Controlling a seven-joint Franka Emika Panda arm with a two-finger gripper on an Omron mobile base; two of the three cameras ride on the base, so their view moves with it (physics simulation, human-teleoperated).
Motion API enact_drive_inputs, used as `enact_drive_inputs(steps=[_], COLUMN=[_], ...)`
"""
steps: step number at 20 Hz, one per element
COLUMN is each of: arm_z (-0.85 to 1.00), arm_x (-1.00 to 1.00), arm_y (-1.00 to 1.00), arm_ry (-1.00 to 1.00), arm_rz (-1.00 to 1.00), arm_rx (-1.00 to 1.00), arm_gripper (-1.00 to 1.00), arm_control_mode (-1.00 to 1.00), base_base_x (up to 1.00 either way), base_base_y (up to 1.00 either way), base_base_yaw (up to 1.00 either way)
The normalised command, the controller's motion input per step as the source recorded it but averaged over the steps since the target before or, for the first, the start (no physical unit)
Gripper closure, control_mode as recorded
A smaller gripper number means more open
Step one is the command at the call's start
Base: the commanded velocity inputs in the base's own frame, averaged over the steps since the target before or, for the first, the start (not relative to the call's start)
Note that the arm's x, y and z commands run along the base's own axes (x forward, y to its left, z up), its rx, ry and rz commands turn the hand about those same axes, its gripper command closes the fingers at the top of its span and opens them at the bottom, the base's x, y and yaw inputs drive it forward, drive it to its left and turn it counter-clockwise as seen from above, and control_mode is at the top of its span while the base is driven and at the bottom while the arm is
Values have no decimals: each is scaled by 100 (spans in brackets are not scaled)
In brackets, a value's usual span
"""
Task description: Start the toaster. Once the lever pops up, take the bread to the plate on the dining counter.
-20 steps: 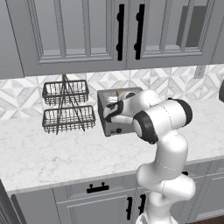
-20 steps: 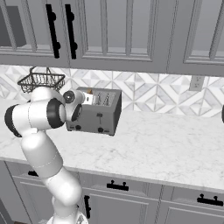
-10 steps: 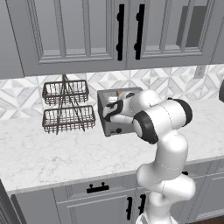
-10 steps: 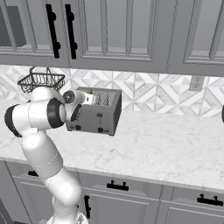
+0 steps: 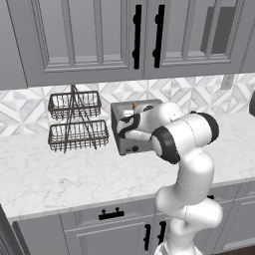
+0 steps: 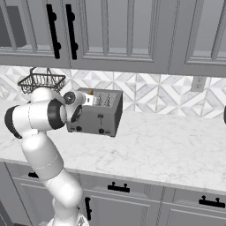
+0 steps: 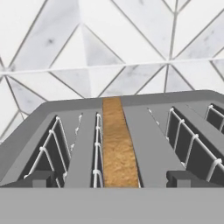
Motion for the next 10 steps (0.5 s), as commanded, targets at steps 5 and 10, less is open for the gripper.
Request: enact_drive_inputs(steps=[5, 10], arm_z=[0, 0], arm_x=[0, 0], arm_y=[0, 0], arm_ry=[-1, -1], arm_rz=[0, 0], arm_rx=[0, 0], arm_gripper=[-100, 100], arm_control_mode=[-100, -100], base_base_x=[0, 0], base_base_y=[0, 0], base_base_yaw=[0, 0])
